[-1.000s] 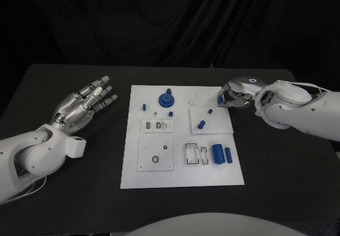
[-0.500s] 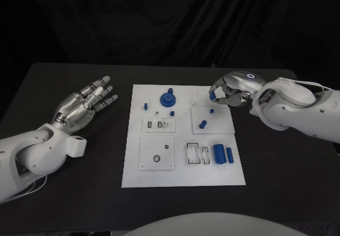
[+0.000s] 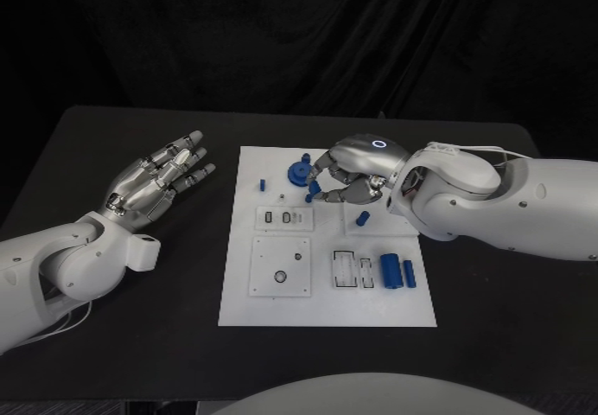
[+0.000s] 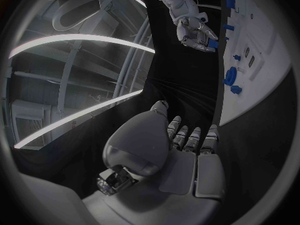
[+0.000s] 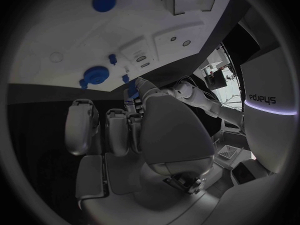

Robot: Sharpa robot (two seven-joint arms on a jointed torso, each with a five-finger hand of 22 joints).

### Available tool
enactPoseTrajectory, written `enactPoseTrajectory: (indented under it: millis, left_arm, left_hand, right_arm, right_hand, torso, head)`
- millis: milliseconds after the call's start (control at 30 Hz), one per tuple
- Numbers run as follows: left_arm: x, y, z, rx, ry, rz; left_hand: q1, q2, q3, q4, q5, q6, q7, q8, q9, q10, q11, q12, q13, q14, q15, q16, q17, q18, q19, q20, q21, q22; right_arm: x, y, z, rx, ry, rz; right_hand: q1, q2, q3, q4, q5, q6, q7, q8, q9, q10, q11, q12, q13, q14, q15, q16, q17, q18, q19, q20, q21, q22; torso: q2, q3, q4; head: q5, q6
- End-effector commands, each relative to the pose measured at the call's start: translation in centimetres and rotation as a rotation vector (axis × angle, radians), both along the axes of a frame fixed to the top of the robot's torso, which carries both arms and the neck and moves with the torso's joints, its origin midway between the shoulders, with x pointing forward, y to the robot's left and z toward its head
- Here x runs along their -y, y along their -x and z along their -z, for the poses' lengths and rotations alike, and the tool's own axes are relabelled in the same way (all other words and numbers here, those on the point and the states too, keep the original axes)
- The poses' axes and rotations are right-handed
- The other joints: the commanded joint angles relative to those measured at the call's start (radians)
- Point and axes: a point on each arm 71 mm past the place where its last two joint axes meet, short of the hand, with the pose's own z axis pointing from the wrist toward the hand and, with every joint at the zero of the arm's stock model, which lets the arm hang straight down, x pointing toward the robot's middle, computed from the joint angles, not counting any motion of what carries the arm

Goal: Assemble the parts on the task board

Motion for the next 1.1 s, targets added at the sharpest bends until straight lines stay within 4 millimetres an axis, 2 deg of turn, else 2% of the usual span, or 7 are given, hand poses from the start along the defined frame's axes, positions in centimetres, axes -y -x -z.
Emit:
enactPoseTrajectory:
  millis: [33, 200, 300, 733, 900, 1100]
  left_arm:
    - [0.2, 0.1, -0.1, 0.005, 0.015, 0.006]
    - [0.2, 0.1, -0.1, 0.004, 0.014, 0.007]
    - [0.3, 0.0, -0.1, 0.003, 0.014, 0.009]
    - [0.5, 0.0, 0.0, 0.001, 0.016, 0.016]
    - [0.5, 0.0, 0.0, -0.001, 0.016, 0.018]
    - [0.5, 0.0, 0.0, -0.002, 0.016, 0.021]
  left_hand:
    - [0.009, 0.001, 0.007, 0.001, 0.005, -0.005, 0.000, -0.002, 0.001, -0.003, 0.003, -0.006, -0.001, -0.002, 0.006, 0.000, -0.001, 0.010, 0.003, 0.007, -0.001, 0.000]
    - [0.009, 0.001, 0.007, 0.001, 0.005, -0.005, 0.000, -0.002, 0.001, -0.003, 0.003, -0.006, -0.001, -0.002, 0.006, 0.000, -0.001, 0.010, 0.003, 0.007, -0.001, 0.000]
    - [0.009, 0.001, 0.007, 0.001, 0.005, -0.005, 0.000, -0.002, 0.001, -0.003, 0.003, -0.006, -0.001, -0.002, 0.006, 0.000, -0.001, 0.010, 0.003, 0.007, -0.001, 0.000]
    - [0.008, 0.001, 0.010, 0.000, 0.005, -0.004, 0.000, -0.002, 0.001, -0.003, 0.002, -0.006, -0.001, -0.002, 0.007, 0.001, -0.001, 0.010, 0.003, 0.007, -0.001, 0.000]
    - [0.008, 0.001, 0.010, 0.000, 0.005, -0.004, 0.000, -0.002, 0.001, -0.003, 0.002, -0.006, -0.001, -0.002, 0.007, 0.001, -0.001, 0.010, 0.003, 0.007, -0.001, 0.000]
    - [0.008, 0.001, 0.010, 0.000, 0.005, -0.004, 0.000, -0.002, 0.001, -0.003, 0.002, -0.006, -0.001, -0.002, 0.007, 0.001, -0.001, 0.010, 0.003, 0.007, -0.001, 0.000]
  right_arm:
    - [-0.8, -0.1, 1.4, -0.061, 0.051, -0.015]
    - [-2.2, -0.3, 2.8, -0.077, 0.078, -0.026]
    - [-2.7, -0.6, 3.3, -0.073, 0.097, -0.022]
    - [-3.4, -1.1, 4.4, -0.082, 0.124, 0.008]
    - [-3.4, -1.2, 4.8, -0.096, 0.138, 0.011]
    - [-3.6, -1.2, 5.1, -0.107, 0.149, 0.007]
  right_hand:
    - [0.003, 0.001, 0.000, -0.008, 0.008, 0.005, 0.003, 0.005, 0.004, 0.104, 0.009, 0.003, 0.263, 0.073, -0.001, -0.003, 0.171, 0.009, -0.008, 0.000, -0.008, 0.129]
    - [0.005, 0.000, 0.002, -0.015, 0.015, 0.006, 0.006, 0.005, 0.008, 0.104, 0.016, 0.003, 0.263, 0.073, 0.004, -0.005, 0.169, 0.010, -0.010, 0.004, -0.014, 0.127]
    - [0.003, -0.002, 0.002, -0.016, 0.015, 0.004, 0.009, 0.003, 0.010, 0.104, 0.019, 0.003, 0.263, 0.073, 0.007, -0.007, 0.167, 0.011, -0.011, 0.006, -0.016, 0.126]
    - [0.002, -0.005, 0.004, -0.023, 0.016, -0.002, 0.013, -0.001, 0.013, 0.104, 0.025, 0.003, 0.263, 0.070, 0.012, -0.014, 0.160, 0.014, -0.018, 0.010, -0.032, 0.118]
    - [-0.004, -0.013, 0.002, -0.031, -0.010, -0.016, 0.018, -0.011, 0.016, 0.104, 0.027, 0.003, 0.263, 0.070, 0.015, -0.014, 0.160, 0.015, -0.018, 0.015, -0.035, 0.118]
    - [-0.021, -0.019, -0.003, -0.035, -0.051, -0.044, 0.022, -0.031, 0.019, 0.104, 0.025, 0.003, 0.263, 0.069, 0.015, -0.018, 0.157, 0.017, -0.018, 0.017, -0.041, 0.117]
  torso:
    - [0.000, -0.0002, -0.0010]
    - [0.001, 0.0009, -0.0028]
    - [0.000, -0.0001, -0.0004]
    - [0.001, 0.0011, -0.0012]
    - [0.001, 0.0008, -0.0026]
    - [0.001, 0.0014, -0.0010]
  head:
    - [0.009, 0.000]
    - [0.014, -0.004]
    - [0.011, -0.007]
    - [0.008, -0.013]
    - [0.009, -0.014]
    - [0.006, -0.013]
